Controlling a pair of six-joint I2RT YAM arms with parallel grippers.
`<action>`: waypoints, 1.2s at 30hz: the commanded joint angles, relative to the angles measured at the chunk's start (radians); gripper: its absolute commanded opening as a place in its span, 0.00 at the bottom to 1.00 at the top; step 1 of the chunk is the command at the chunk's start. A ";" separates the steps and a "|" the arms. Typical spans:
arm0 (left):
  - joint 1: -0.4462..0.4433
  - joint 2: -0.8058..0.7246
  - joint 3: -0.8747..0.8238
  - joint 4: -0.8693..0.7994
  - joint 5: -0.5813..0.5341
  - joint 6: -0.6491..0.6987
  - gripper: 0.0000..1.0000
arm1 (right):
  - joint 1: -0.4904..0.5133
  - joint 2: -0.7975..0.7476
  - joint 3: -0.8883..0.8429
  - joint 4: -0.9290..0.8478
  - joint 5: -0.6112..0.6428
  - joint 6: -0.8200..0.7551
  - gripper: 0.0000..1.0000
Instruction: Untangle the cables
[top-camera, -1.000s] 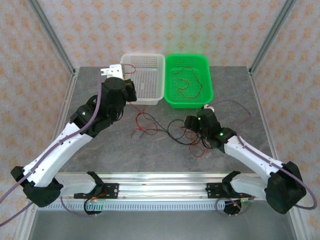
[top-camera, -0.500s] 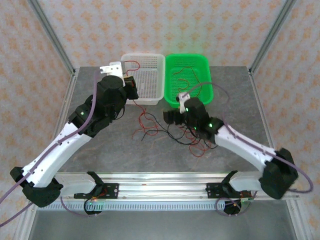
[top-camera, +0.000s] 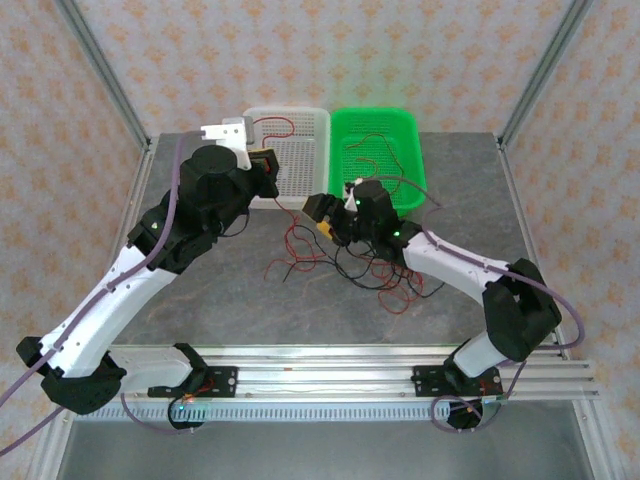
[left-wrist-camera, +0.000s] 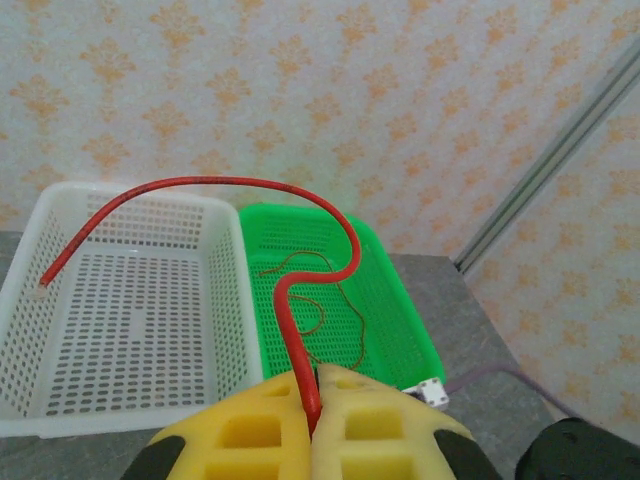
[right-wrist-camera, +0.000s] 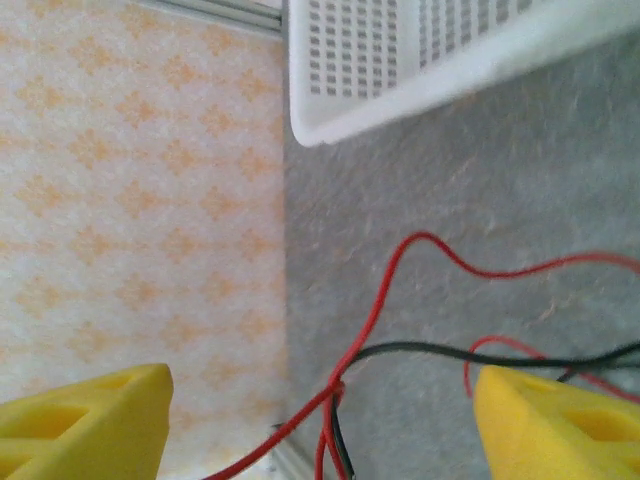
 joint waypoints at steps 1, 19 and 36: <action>0.008 0.000 0.052 -0.014 0.027 0.018 0.00 | 0.008 -0.020 -0.050 0.094 -0.068 0.248 0.80; 0.009 -0.021 0.070 -0.017 0.067 0.020 0.00 | 0.067 0.141 -0.005 0.255 -0.060 0.417 0.82; 0.008 -0.009 0.235 -0.072 0.052 0.052 0.00 | 0.066 0.234 -0.015 0.258 0.022 0.347 0.00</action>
